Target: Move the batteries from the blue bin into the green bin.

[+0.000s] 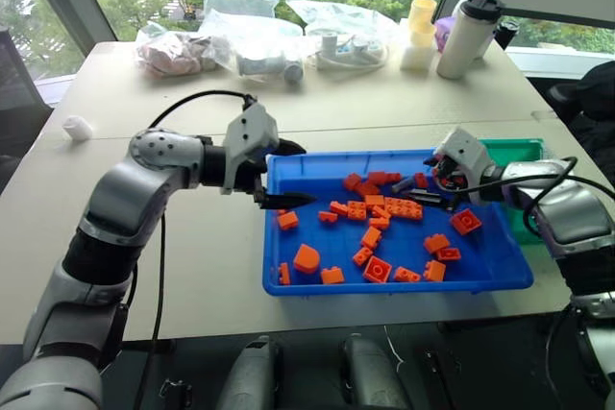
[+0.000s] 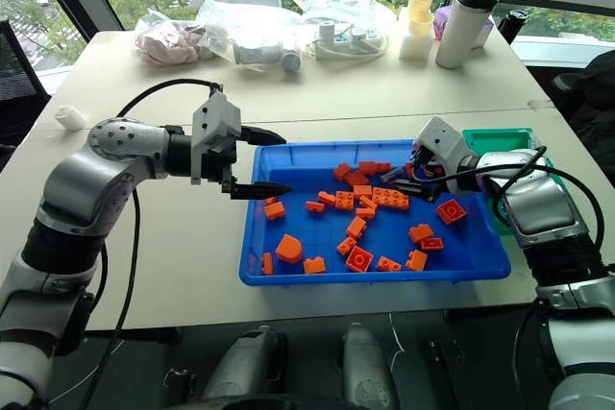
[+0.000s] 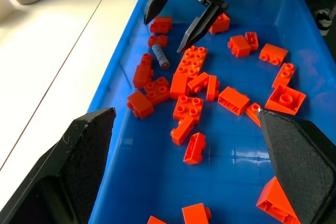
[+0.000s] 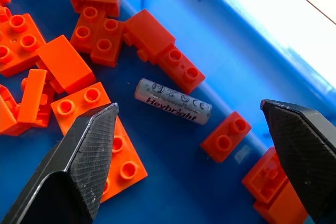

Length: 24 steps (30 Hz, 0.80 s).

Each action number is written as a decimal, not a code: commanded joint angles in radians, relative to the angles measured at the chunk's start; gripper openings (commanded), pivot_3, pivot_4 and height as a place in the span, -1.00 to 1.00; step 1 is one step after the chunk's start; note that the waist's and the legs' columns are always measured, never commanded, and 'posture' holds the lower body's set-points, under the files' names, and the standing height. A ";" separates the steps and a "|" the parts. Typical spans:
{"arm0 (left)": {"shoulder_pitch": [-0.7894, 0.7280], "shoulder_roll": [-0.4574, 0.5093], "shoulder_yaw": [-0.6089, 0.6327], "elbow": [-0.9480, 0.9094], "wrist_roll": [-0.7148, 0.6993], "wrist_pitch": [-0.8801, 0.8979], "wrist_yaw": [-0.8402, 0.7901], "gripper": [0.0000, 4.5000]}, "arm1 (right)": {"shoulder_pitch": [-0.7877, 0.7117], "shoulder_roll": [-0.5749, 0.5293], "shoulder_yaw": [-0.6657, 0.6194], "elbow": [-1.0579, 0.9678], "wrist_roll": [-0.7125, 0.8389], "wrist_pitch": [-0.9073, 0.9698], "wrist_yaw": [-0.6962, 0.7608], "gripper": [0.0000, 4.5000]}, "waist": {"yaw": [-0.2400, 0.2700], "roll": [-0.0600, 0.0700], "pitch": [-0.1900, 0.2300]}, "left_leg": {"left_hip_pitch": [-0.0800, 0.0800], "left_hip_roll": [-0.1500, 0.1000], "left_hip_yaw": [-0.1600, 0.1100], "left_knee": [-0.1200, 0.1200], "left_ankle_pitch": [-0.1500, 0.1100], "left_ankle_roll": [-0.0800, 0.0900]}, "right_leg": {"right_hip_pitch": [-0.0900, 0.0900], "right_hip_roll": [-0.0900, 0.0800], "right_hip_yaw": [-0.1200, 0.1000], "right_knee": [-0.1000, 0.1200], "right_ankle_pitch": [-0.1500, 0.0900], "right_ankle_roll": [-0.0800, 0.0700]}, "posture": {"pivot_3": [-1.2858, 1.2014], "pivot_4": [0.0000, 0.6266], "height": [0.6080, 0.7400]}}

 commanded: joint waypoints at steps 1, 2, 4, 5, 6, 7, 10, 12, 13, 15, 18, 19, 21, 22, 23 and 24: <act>0.002 0.004 0.024 -0.040 -0.010 -0.001 0.014 1.00 | -0.069 0.028 0.032 0.113 -0.059 -0.104 0.059 0.99 | 0.000 0.000 0.000 | 0.000 0.000 0.000 0.000 0.000 0.000 | 0.000 0.000 0.000 0.000 0.000 0.000 | 0.03 -0.52 1.00; 0.003 0.004 0.025 -0.042 -0.010 0.000 0.016 1.00 | -0.086 0.034 0.039 0.143 -0.072 -0.122 0.072 0.99 | -0.001 0.000 0.000 | 0.000 0.000 0.000 0.000 0.000 0.000 | 0.000 0.000 0.000 0.000 0.000 0.000 | 0.03 -0.52 1.00; 0.005 0.003 0.027 -0.043 -0.011 0.002 0.023 1.00 | -0.121 0.047 0.052 0.198 -0.093 -0.153 0.103 0.99 | -0.001 0.000 0.000 | 0.000 0.000 0.000 0.000 0.000 0.000 | 0.000 0.000 0.000 0.000 0.000 0.000 | 0.03 -0.52 1.00; 0.006 0.002 0.028 -0.044 -0.011 0.003 0.027 1.00 | -0.135 0.052 0.058 0.220 -0.103 -0.165 0.118 0.99 | 0.000 0.000 0.000 | 0.000 0.000 0.000 0.000 0.000 0.000 | 0.000 0.000 0.000 0.000 0.000 0.000 | 0.03 -0.52 1.00; 0.009 0.000 0.028 -0.046 -0.013 0.005 0.030 1.00 | -0.147 0.056 0.068 0.245 -0.118 -0.187 0.131 0.99 | 0.000 0.000 0.000 | 0.000 0.000 0.000 0.000 0.000 0.000 | 0.000 0.000 0.000 0.000 0.000 0.000 | 0.03 -0.52 1.00; 0.012 -0.001 0.028 -0.047 -0.013 0.006 0.033 1.00 | -0.157 0.062 0.073 0.269 -0.132 -0.206 0.139 0.99 | -0.001 0.000 0.000 | 0.000 0.000 0.000 0.000 0.000 0.000 | 0.000 0.000 0.000 0.001 0.000 0.000 | 0.03 -0.52 1.00; 0.023 -0.003 0.022 -0.052 -0.009 0.004 0.043 1.00 | -0.187 0.084 0.086 0.335 -0.163 -0.235 0.155 0.99 | -0.001 0.000 0.000 | 0.000 0.000 0.000 0.000 0.000 0.000 | 0.000 0.000 0.000 0.001 0.000 0.000 | 0.03 -0.52 1.00; 0.029 -0.004 0.020 -0.057 -0.009 0.005 0.048 1.00 | -0.195 0.092 0.094 0.356 -0.174 -0.241 0.182 0.99 | -0.001 0.000 0.000 | 0.000 0.000 0.000 0.000 0.000 0.000 | 0.000 0.000 0.000 0.001 0.000 0.000 | 0.03 -0.52 1.00; 0.031 -0.004 0.020 -0.060 -0.009 0.007 0.050 1.00 | -0.197 0.098 0.094 0.363 -0.177 -0.243 0.189 0.99 | -0.001 0.000 0.000 | 0.000 0.000 0.000 0.000 0.000 0.000 | 0.000 0.000 0.000 0.001 0.000 0.000 | 0.03 -0.52 1.00; 0.034 -0.003 0.021 -0.063 -0.011 0.009 0.052 1.00 | -0.192 0.113 0.094 0.359 -0.176 -0.241 0.210 0.75 | -0.001 0.000 0.000 | 0.000 0.000 0.000 0.000 0.000 0.000 | 0.000 0.000 0.000 0.001 0.000 0.000 | 0.03 -0.52 1.00; 0.036 -0.002 0.021 -0.065 -0.012 0.010 0.055 1.00 | -0.177 0.122 0.094 0.335 -0.180 -0.237 0.237 0.15 | -0.001 0.000 0.000 | 0.000 0.000 0.000 0.000 0.000 0.000 | -0.001 0.000 0.000 0.001 0.000 0.000 | 0.03 -0.52 1.00; 0.036 -0.002 0.021 -0.065 -0.011 0.010 0.056 1.00 | -0.172 0.127 0.094 0.325 -0.183 -0.234 0.237 -0.08 | 0.000 0.000 0.000 | 0.000 0.000 0.000 0.000 0.000 0.000 | -0.001 0.000 0.000 0.001 0.000 0.000 | 0.03 -0.52 1.00; 0.036 -0.002 0.021 -0.068 -0.013 0.013 0.058 1.00 | -0.161 0.131 0.091 0.309 -0.190 -0.233 0.234 -0.57 | 0.001 0.000 0.000 | 0.000 0.000 0.000 0.001 0.000 0.000 | -0.001 -0.001 0.000 0.001 0.000 0.000 | 0.03 -0.52 1.00; 0.036 -0.002 0.021 -0.069 -0.013 0.014 0.058 1.00 | -0.156 0.129 0.091 0.301 -0.194 -0.237 0.234 -0.80 | 0.001 0.000 0.000 | 0.000 0.000 0.000 0.001 0.000 0.000 | -0.001 -0.001 0.000 0.001 0.000 0.000 | 0.03 -0.52 1.00; 0.036 -0.001 0.020 -0.070 -0.013 0.014 0.057 1.00 | -0.152 0.127 0.088 0.294 -0.196 -0.236 0.234 -0.99 | 0.001 0.000 0.000 | 0.000 0.000 0.000 0.001 0.000 0.000 | -0.001 -0.001 0.000 0.001 0.000 0.000 | 0.03 -0.52 1.00; 0.037 0.000 0.019 -0.071 -0.013 0.014 0.058 1.00 | -0.147 0.124 0.084 0.284 -0.195 -0.233 0.235 -0.99 | 0.001 0.000 0.000 | 0.000 0.000 0.000 0.001 0.000 0.000 | -0.001 -0.001 0.000 0.001 0.000 0.000 | 0.03 -0.52 1.00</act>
